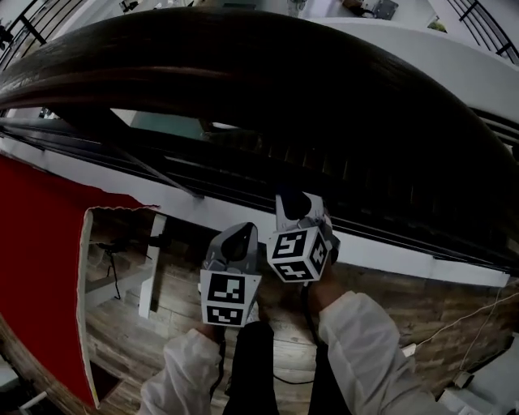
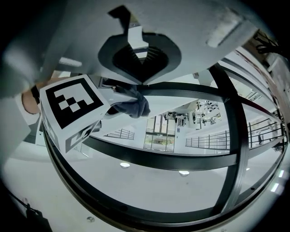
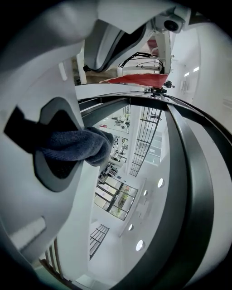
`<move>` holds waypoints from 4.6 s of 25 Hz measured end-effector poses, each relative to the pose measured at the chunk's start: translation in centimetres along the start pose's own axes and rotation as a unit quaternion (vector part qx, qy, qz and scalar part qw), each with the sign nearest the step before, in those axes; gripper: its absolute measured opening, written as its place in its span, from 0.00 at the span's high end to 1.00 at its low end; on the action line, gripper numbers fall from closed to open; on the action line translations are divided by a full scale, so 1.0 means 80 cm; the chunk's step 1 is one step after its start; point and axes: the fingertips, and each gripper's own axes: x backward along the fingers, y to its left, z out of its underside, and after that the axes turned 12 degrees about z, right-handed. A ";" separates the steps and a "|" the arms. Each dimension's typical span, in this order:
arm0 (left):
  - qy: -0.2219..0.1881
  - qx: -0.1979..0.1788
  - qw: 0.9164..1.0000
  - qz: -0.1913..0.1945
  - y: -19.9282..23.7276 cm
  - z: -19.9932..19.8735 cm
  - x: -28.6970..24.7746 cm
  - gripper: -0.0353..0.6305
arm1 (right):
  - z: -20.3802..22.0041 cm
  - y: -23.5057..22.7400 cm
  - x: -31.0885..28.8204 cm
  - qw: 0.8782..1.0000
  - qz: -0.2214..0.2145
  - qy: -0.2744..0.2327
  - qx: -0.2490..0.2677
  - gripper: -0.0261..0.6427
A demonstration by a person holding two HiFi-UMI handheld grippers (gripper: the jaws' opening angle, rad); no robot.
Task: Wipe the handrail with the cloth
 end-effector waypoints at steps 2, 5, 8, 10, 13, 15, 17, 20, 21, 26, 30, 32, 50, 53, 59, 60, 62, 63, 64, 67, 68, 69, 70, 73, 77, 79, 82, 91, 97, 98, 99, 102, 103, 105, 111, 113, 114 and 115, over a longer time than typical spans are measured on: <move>0.005 -0.010 1.000 0.008 -0.016 -0.002 -0.008 0.94 | 0.015 -0.019 0.008 1.000 0.008 0.005 -0.009 0.82; 0.010 -0.019 1.000 0.013 -0.039 -0.005 -0.020 0.94 | 0.039 -0.051 0.019 1.000 0.018 0.009 -0.020 0.82; 0.013 -0.025 0.999 0.019 -0.063 -0.003 -0.036 0.94 | 0.065 -0.079 0.029 0.999 0.028 0.013 -0.030 0.82; 0.015 -0.030 0.999 0.026 -0.084 -0.003 -0.047 0.94 | 0.082 -0.099 0.037 0.998 0.038 0.016 -0.037 0.82; 0.018 -0.033 0.999 0.039 -0.122 -0.002 -0.065 0.94 | 0.108 -0.131 0.052 0.997 0.053 0.022 -0.043 0.82; 0.023 -0.035 0.998 0.051 -0.148 0.001 -0.080 0.94 | 0.127 -0.152 0.061 0.997 0.060 0.029 -0.048 0.82; 0.026 -0.040 0.997 0.065 -0.177 0.002 -0.098 0.94 | 0.149 -0.175 0.069 0.996 0.068 0.035 -0.053 0.82; 0.028 -0.051 0.995 0.086 -0.214 -0.001 -0.124 0.94 | 0.177 -0.207 0.079 0.994 0.082 0.043 -0.060 0.82; 0.030 -0.054 0.994 0.093 -0.225 0.000 -0.132 0.94 | 0.187 -0.217 0.083 0.993 0.087 0.046 -0.062 0.82; 0.042 -0.067 0.989 0.125 -0.280 0.005 -0.167 0.94 | 0.232 -0.263 0.099 0.989 0.109 0.061 -0.073 0.82; 0.051 -0.079 0.985 0.146 -0.326 0.004 -0.192 0.94 | 0.266 -0.300 0.113 0.986 0.124 0.071 -0.084 0.82; 0.051 -0.083 0.983 0.155 -0.350 0.001 -0.204 0.94 | 0.284 -0.319 0.122 0.984 0.130 0.076 -0.093 0.82; 0.069 -0.113 0.969 0.209 -0.507 0.018 -0.277 0.94 | 0.400 -0.450 0.185 0.969 0.192 0.091 -0.124 0.82; 0.071 -0.117 0.966 0.221 -0.541 0.024 -0.291 0.94 | 0.422 -0.475 0.197 0.966 0.202 0.093 -0.128 0.82; 0.070 -0.121 0.961 0.238 -0.600 0.031 -0.317 0.94 | 0.465 -0.524 0.223 0.962 0.221 0.095 -0.126 0.82; 0.070 -0.121 0.961 0.240 -0.608 0.032 -0.323 0.94 | 0.472 -0.533 0.226 0.961 0.225 0.095 -0.127 0.82; 0.070 -0.119 0.960 0.244 -0.626 0.033 -0.334 0.94 | 0.485 -0.551 0.233 0.959 0.231 0.096 -0.132 0.82; 0.070 -0.118 0.959 0.246 -0.638 0.033 -0.339 0.94 | 0.493 -0.560 0.236 0.958 0.233 0.097 -0.134 0.82; 0.071 -0.118 0.959 0.250 -0.650 0.034 -0.343 0.94 | 0.501 -0.568 0.240 0.958 0.234 0.099 -0.136 0.82; 0.072 -0.125 0.954 0.262 -0.687 0.036 -0.355 0.94 | 0.527 -0.590 0.254 0.955 0.240 0.105 -0.139 0.82; 0.073 -0.128 0.953 0.265 -0.699 0.036 -0.359 0.94 | 0.535 -0.598 0.259 0.954 0.242 0.106 -0.139 0.82; 0.072 -0.131 0.952 0.269 -0.709 0.035 -0.363 0.94 | 0.543 -0.606 0.263 0.954 0.245 0.107 -0.138 0.82; 0.071 -0.134 0.950 0.272 -0.720 0.034 -0.367 0.94 | 0.551 -0.614 0.268 0.953 0.248 0.107 -0.138 0.82; 0.069 -0.137 0.948 0.277 -0.747 0.032 -0.378 0.94 | 0.574 -0.636 0.281 0.951 0.255 0.109 -0.134 0.82; 0.073 -0.134 0.949 0.277 -0.777 0.037 -0.387 0.94 | 0.609 -0.661 0.298 0.949 0.265 0.116 -0.126 0.82; 0.076 -0.135 0.948 0.279 -0.791 0.040 -0.390 0.94 | 0.626 -0.677 0.307 0.945 0.272 0.122 -0.130 0.82; 0.081 -0.139 0.945 0.286 -0.810 0.047 -0.396 0.94 | 0.648 -0.700 0.319 0.941 0.277 0.123 -0.149 0.82; 0.089 -0.162 0.934 0.306 -0.872 0.051 -0.425 0.94 | 0.718 -0.789 0.353 0.920 0.315 0.141 -0.188 0.82; 0.090 -0.170 0.930 0.312 -0.899 0.049 -0.443 0.94 | 0.764 -0.842 0.375 0.907 0.341 0.155 -0.191 0.82; 0.091 -0.170 0.930 0.312 -0.901 0.051 -0.445 0.94 | 0.771 -0.848 0.378 0.905 0.345 0.158 -0.191 0.82; 0.092 -0.171 0.930 0.313 -0.902 0.051 -0.447 0.94 | 0.775 -0.853 0.381 0.905 0.346 0.161 -0.189 0.82; 0.091 -0.172 0.929 0.313 -0.907 0.049 -0.453 0.94 | 0.780 -0.857 0.381 0.907 0.348 0.161 -0.175 0.82; 0.090 -0.173 0.929 0.314 -0.909 0.047 -0.454 0.94 | 0.780 -0.858 0.381 0.907 0.350 0.162 -0.172 0.82; 0.087 -0.174 0.929 0.315 -0.914 0.044 -0.454 0.94 | 0.782 -0.860 0.382 0.905 0.352 0.163 -0.174 0.82; 0.082 -0.169 0.932 0.309 -0.891 0.042 -0.432 0.94 | 0.767 -0.844 0.397 0.895 0.354 0.143 -0.228 0.82; 0.085 -0.162 0.935 0.302 -0.870 0.044 -0.422 0.94 | 0.751 -0.823 0.399 0.896 0.351 0.137 -0.236 0.82; 0.085 -0.158 0.937 0.299 -0.859 0.044 -0.416 0.94 | 0.741 -0.810 0.399 0.898 0.347 0.135 -0.235 0.82; 0.085 -0.154 0.939 0.295 -0.847 0.044 -0.408 0.94 | 0.729 -0.795 0.397 0.901 0.341 0.132 -0.233 0.82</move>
